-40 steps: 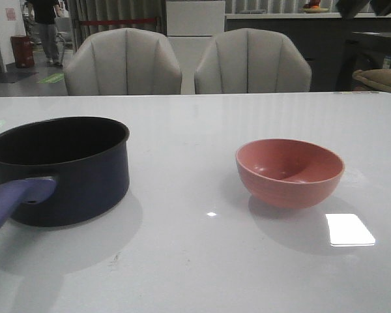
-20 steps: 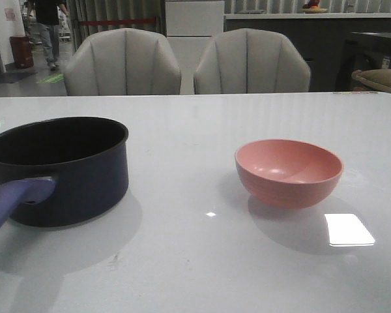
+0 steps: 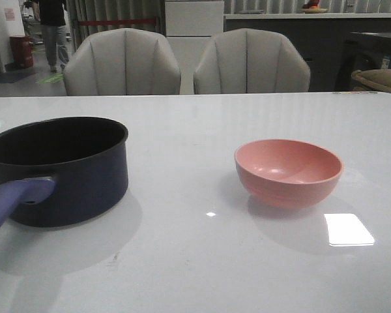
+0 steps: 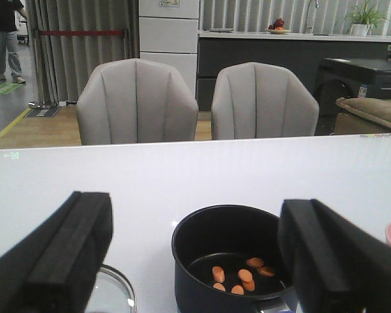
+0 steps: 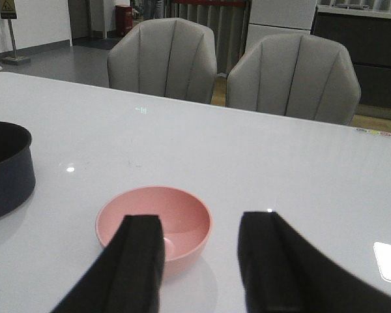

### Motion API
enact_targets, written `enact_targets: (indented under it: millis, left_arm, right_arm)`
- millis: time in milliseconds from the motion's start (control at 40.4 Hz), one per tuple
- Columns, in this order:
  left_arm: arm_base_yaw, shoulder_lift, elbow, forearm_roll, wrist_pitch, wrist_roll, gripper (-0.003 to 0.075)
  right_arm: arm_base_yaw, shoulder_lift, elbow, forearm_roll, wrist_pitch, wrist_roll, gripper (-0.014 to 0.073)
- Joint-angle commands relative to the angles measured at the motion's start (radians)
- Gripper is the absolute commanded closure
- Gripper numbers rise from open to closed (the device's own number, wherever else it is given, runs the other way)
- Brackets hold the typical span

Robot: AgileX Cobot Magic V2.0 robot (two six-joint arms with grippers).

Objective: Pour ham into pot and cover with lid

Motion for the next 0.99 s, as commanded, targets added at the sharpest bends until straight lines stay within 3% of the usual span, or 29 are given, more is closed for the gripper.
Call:
enact_targets:
  millis: [0,74,173,347,495,619,965]
  left_arm:
    - [-0.007,0.01,-0.025,-0.011,-0.064,0.0,0.0159]
    - [-0.007,0.01,-0.025,-0.011,-0.058,0.0,0.0159]
    - [-0.007,0.015,-0.025,-0.011,-0.058,0.0,0.0158]
    - [-0.007,0.075,-0.082,-0.046,0.003,0.0,0.0121]
    - [-0.005,0.214,-0.185,-0.046,0.072,0.0,0.0048]
    - [0.019,0.355,-0.264,-0.044,0.087,-0.026,0.0048]
    - [0.247,0.748,-0.512,-0.054,0.259,-0.094,0.0063]
  right_arm:
    - [0.002,0.005,-0.021,0.006,-0.097,-0.004,0.0313]
    - [0.002,0.005,-0.021,0.006,-0.087,-0.004,0.0477]
    - [0.002,0.005,-0.021,0.006,-0.083,-0.004,0.0431]
    - [0.002,0.005,-0.021,0.006,-0.083,-0.004,0.0432]
    - [0.002,0.005,-0.021,0.006,-0.083,-0.004,0.0432]
    - [0.002,0.005,-0.021,0.006,-0.083,-0.004,0.0432]
    - [0.002,0.005,-0.02,0.006,-0.083,-0.004,0.0432]
